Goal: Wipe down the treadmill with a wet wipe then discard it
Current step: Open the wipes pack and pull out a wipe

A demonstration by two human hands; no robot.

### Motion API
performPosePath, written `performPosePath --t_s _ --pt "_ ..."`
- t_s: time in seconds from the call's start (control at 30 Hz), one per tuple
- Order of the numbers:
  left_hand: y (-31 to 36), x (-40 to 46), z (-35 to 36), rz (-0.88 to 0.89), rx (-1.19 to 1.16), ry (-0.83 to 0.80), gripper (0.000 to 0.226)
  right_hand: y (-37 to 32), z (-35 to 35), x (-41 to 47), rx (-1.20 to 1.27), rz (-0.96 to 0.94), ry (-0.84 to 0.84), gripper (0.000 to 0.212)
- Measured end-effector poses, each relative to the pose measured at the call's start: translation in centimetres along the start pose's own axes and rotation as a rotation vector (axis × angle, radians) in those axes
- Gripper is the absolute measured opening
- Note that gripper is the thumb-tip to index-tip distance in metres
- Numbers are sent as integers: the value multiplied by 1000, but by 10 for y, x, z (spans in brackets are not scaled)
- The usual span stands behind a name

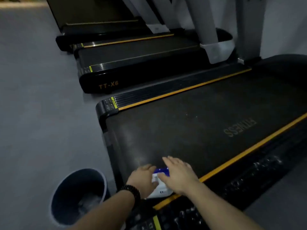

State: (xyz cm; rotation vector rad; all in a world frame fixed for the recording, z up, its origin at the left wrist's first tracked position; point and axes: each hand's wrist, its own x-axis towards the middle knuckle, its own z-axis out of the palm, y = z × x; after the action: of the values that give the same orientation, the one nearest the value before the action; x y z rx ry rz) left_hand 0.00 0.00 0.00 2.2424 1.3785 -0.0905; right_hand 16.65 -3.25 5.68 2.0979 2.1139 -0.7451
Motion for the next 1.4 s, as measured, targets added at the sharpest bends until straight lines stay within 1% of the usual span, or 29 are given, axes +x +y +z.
performPosePath --t_s 0.07,0.13,0.2,0.37,0.47,0.67,0.73,0.8,0.87,0.97,1.1,1.23,1.33,1.4 --pt "-2 9 21 34 30 -7 57 7 19 8 -23 -6 1 72" --pt "-6 22 40 53 116 -24 61 17 38 17 -63 -20 -8 67" --pt "-10 34 51 65 166 -7 66 22 57 25 -49 -36 -29 65" --pt "-9 43 54 126 315 110 49 27 85 35 -83 -56 28 63" --pt "-6 39 59 84 304 128 44 24 91 36 -97 -52 69 60" --pt "-6 33 65 55 198 117 57 27 94 35 -117 -66 79 63" --pt "-7 30 64 47 201 118 56 28 97 34 -125 -66 84 62" --pt "-6 27 61 49 230 112 49 29 100 33 -137 -66 92 58" --pt "-6 25 58 63 255 98 43 29 102 32 -142 -68 102 54" --pt "-10 23 53 109 252 73 39 29 103 30 -139 -65 101 54" --pt "-13 21 50 187 316 51 35 25 104 30 -123 -41 110 54" --pt "-15 21 46 216 292 41 32 21 104 28 -113 -30 108 53" --pt "-15 21 42 224 305 88 26 23 104 25 -103 -32 139 55" --pt "-16 25 43 173 238 162 25 23 104 23 -48 -7 162 66"
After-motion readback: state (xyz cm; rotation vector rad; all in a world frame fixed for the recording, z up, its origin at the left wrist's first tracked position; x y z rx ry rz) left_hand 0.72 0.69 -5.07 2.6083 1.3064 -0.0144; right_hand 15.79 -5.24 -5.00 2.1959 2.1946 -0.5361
